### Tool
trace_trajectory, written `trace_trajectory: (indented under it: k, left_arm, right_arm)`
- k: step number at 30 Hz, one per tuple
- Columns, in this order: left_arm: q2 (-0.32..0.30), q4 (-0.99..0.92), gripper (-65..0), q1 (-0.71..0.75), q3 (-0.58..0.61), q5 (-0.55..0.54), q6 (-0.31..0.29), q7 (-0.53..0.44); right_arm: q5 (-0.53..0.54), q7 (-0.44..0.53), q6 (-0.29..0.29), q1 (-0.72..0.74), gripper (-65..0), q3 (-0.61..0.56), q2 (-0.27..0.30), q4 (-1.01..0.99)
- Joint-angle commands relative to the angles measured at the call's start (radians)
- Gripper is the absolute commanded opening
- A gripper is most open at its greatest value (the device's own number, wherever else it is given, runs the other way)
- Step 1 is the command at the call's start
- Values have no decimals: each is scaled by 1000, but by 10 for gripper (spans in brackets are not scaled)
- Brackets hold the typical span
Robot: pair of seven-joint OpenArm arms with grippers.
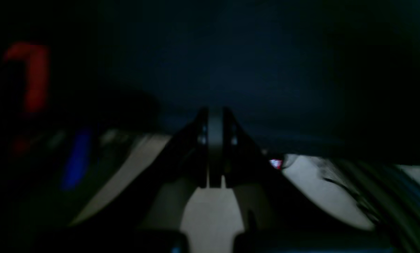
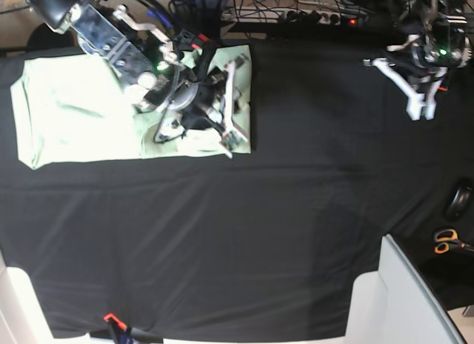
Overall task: Fold the T-shirt properly
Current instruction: 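Open the right gripper and lift it off the folded shirt, then move the left gripper down to the folded shirt's outer edge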
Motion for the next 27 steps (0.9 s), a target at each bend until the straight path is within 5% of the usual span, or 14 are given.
trace_trajectory:
  k: [1, 3, 11, 20, 27]
  left_arm:
    - [12, 20, -650, -4, -4, 2, -29, 0]
    - [64, 20, -650, -22, -4, 2, -81, 38]
    - [203, 26, -650, -87, 45, 2, -324, 138]
    - [285, 21, -650, -150, 131, 1, -339, 173]
    - [299, 18, -650, -190, 131, -13, -351, 173]
  right_arm:
    - [-11, -1, -7, -9, -588, 44, 5, 40]
    - [-8, -26, -7, -32, -650, 124, 2, 74]
    - [-3, -21, -2, -116, -647, 429, -14, 77]
    - [-3, -75, 1, -142, -647, 664, -18, 19]
    - [-3, -80, 1, -164, -647, 691, -63, -4]
